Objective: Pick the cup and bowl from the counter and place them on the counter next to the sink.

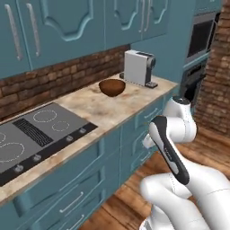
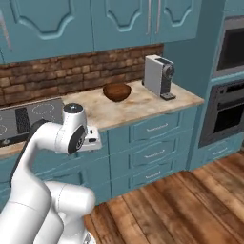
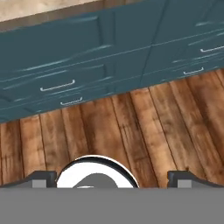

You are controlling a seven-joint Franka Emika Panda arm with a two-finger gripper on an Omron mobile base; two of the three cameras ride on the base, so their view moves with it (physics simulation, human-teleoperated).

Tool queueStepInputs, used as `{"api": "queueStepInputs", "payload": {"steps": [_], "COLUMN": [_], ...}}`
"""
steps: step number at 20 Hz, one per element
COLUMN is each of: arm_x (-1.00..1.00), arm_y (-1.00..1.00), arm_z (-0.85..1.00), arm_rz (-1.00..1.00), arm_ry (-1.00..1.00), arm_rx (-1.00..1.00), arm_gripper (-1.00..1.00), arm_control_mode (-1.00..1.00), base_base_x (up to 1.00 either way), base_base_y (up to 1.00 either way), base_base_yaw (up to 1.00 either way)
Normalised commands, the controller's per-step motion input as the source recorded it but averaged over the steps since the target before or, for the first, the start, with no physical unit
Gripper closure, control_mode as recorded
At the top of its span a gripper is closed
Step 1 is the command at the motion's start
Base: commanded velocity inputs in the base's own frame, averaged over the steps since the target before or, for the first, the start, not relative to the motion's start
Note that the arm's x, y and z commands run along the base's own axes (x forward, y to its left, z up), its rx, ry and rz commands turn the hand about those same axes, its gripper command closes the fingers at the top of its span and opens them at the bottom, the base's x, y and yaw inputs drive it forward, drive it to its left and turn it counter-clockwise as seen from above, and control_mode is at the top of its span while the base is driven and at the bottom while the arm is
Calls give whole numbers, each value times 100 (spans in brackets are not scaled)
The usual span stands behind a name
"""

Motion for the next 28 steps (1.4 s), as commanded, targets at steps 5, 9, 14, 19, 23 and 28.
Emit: {"api": "queueStepInputs", "payload": {"steps": [5, 9, 14, 19, 23, 28], "arm_x": [0, 0, 0, 0, 0, 0], "arm_y": [0, 0, 0, 0, 0, 0], "arm_z": [0, 0, 0, 0, 0, 0], "arm_rz": [0, 0, 0, 0, 0, 0], "arm_ry": [0, 0, 0, 0, 0, 0], "arm_rx": [0, 0, 0, 0, 0, 0], "arm_gripper": [-100, -100, -100, -100, -100, -100], "arm_control_mode": [100, 100, 100, 100, 100, 100], "base_base_x": [100, 100, 32, 23, 81, 70], "base_base_y": [-27, -59, -79, -63, -13, -40], "base_base_yaw": [46, 25, 2, -1, 14, 33]}}
